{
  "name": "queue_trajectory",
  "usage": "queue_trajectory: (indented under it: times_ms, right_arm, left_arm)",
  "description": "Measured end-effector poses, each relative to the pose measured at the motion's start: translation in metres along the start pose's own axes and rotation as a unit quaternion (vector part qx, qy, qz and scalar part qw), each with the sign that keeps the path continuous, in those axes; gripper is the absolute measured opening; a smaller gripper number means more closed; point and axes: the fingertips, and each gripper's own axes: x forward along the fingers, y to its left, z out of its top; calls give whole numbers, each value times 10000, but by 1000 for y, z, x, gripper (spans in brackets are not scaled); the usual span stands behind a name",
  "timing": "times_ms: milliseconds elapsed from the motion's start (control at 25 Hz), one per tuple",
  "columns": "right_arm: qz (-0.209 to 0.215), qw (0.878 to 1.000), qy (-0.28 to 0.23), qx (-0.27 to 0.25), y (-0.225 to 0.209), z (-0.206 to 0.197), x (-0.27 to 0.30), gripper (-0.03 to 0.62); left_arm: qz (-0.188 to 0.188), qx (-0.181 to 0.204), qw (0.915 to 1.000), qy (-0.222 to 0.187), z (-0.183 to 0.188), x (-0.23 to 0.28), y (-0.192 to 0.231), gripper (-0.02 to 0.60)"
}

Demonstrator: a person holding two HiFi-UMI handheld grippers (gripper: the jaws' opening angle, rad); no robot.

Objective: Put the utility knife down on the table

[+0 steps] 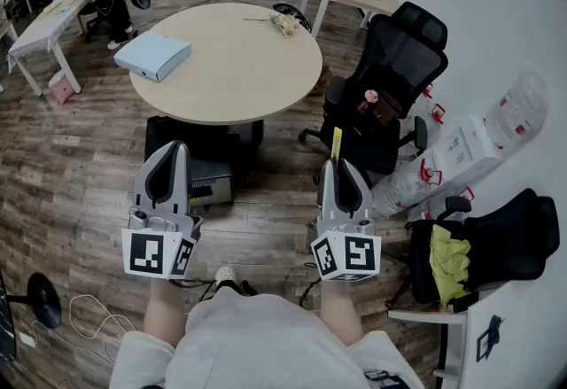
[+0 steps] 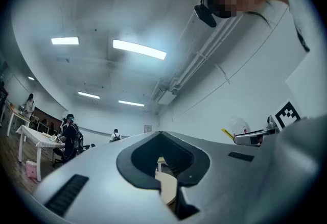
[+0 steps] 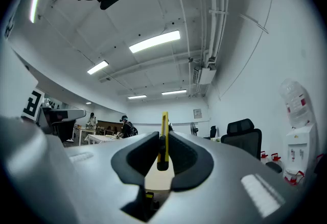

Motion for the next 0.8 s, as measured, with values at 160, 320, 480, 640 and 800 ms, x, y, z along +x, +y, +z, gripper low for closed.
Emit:
queue_trajectory:
  times_ms: [160, 320, 480, 640, 800]
  right_arm:
    - [5, 10000, 20, -7, 3, -3, 7, 67]
    - [-6, 10000, 19, -16, 10, -7, 22, 67]
    - [-62, 10000, -47, 31, 16, -9, 39, 67]
    - [-162, 9998, -127, 81, 22, -11, 58, 67]
    - [-276, 9995, -157, 46, 33, -15, 74, 67]
  left_arm:
    - [-19, -9, 10000, 14, -3, 4, 6, 8]
    - [-25, -13, 10000, 2, -7, 12, 21, 8]
    - [-50, -10, 10000, -29, -9, 23, 39, 8]
    - [-112, -16, 9999, -99, -10, 37, 59, 8]
    - [-212, -38, 9996, -172, -13, 47, 80, 8]
